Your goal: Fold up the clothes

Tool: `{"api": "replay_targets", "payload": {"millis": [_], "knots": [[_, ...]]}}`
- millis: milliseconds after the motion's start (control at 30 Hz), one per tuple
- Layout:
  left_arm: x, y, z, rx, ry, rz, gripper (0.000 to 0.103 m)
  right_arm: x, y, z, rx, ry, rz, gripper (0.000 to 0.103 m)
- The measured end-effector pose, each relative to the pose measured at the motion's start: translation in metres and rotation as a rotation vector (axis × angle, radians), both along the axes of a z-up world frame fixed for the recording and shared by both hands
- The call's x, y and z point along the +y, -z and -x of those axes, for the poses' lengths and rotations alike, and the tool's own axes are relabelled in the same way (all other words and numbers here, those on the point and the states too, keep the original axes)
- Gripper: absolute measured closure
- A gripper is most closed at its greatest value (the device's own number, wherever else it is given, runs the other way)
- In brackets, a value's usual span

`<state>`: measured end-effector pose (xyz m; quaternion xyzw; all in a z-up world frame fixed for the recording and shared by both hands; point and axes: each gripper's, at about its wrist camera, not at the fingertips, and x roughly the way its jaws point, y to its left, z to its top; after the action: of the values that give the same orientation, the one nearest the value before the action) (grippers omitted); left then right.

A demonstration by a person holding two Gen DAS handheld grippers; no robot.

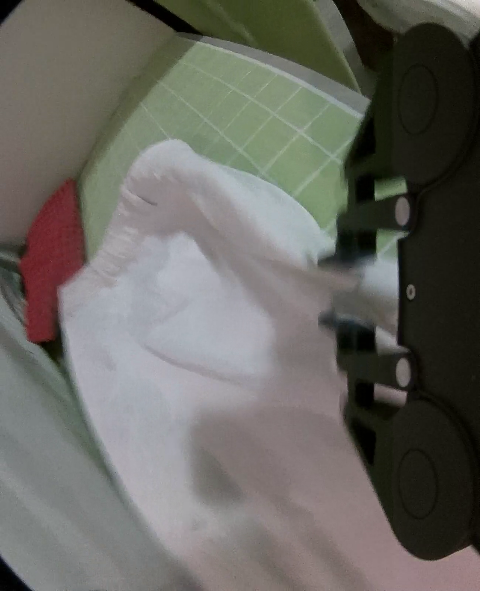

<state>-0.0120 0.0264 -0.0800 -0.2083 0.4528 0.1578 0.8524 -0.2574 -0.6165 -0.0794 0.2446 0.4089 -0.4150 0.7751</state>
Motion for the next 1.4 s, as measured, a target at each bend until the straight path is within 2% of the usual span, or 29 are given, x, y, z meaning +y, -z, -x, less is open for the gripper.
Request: {"api": "replay_targets", "payload": {"millis": [33, 67, 233, 367, 467, 567, 633, 700, 800, 1000, 1100, 1167, 1233, 1267, 1300, 1333, 1367, 1400], "knots": [[-0.003, -0.006, 0.001, -0.022, -0.003, -0.014, 0.096, -0.003, -0.006, 0.003, -0.040, 0.001, -0.007, 0.096], [-0.005, -0.014, 0.002, -0.046, -0.009, -0.028, 0.096, -0.007, -0.013, 0.007, -0.078, 0.001, -0.012, 0.098], [-0.018, -0.054, -0.003, -0.143, -0.032, -0.016, 0.097, -0.013, -0.063, 0.026, -0.299, 0.029, 0.000, 0.100], [-0.035, -0.079, -0.012, -0.197, -0.014, -0.023, 0.097, -0.014, -0.124, 0.041, -0.472, 0.058, 0.050, 0.100], [-0.047, -0.098, -0.019, -0.238, 0.000, -0.029, 0.097, -0.015, -0.173, 0.050, -0.589, 0.037, 0.131, 0.100], [-0.060, -0.116, -0.026, -0.278, 0.014, -0.034, 0.097, -0.017, -0.187, 0.038, -0.588, -0.036, 0.231, 0.100], [-0.068, -0.129, -0.031, -0.305, 0.023, -0.038, 0.097, -0.018, -0.173, 0.023, -0.537, -0.034, 0.236, 0.100], [-0.077, -0.142, -0.036, -0.332, 0.032, -0.042, 0.097, -0.022, -0.156, 0.016, -0.523, 0.014, 0.177, 0.100], [-0.086, -0.134, -0.058, -0.311, 0.047, -0.043, 0.097, -0.029, -0.134, 0.010, -0.515, 0.080, 0.090, 0.100], [-0.119, -0.126, -0.120, -0.328, 0.123, -0.094, 0.097, -0.050, -0.128, -0.023, -0.513, 0.113, 0.078, 0.100], [-0.127, -0.121, -0.177, -0.320, 0.141, -0.051, 0.097, -0.073, -0.133, -0.066, -0.493, 0.096, 0.108, 0.100], [-0.143, -0.113, -0.203, -0.307, 0.158, -0.091, 0.096, -0.098, -0.137, -0.108, -0.487, 0.067, 0.100, 0.100], [-0.158, -0.105, -0.229, -0.293, 0.176, -0.130, 0.085, -0.126, -0.136, -0.164, -0.477, 0.035, 0.116, 0.099], [-0.165, -0.100, -0.242, -0.286, 0.184, -0.150, 0.072, -0.135, -0.132, -0.189, -0.458, 0.023, 0.146, 0.095], [-0.173, -0.096, -0.256, -0.280, 0.193, -0.170, 0.059, -0.142, -0.128, -0.216, -0.399, 0.014, 0.195, 0.088], [-0.181, -0.092, -0.269, -0.273, 0.201, -0.190, 0.056, -0.148, -0.123, -0.243, -0.339, 0.005, 0.244, 0.064], [-0.188, -0.088, -0.282, -0.266, 0.210, -0.210, 0.056, -0.152, -0.119, -0.265, -0.282, -0.001, 0.284, 0.048], [-0.196, -0.084, -0.295, -0.259, 0.218, -0.230, 0.051, -0.151, -0.116, -0.273, -0.246, -0.005, 0.295, 0.045]]}}
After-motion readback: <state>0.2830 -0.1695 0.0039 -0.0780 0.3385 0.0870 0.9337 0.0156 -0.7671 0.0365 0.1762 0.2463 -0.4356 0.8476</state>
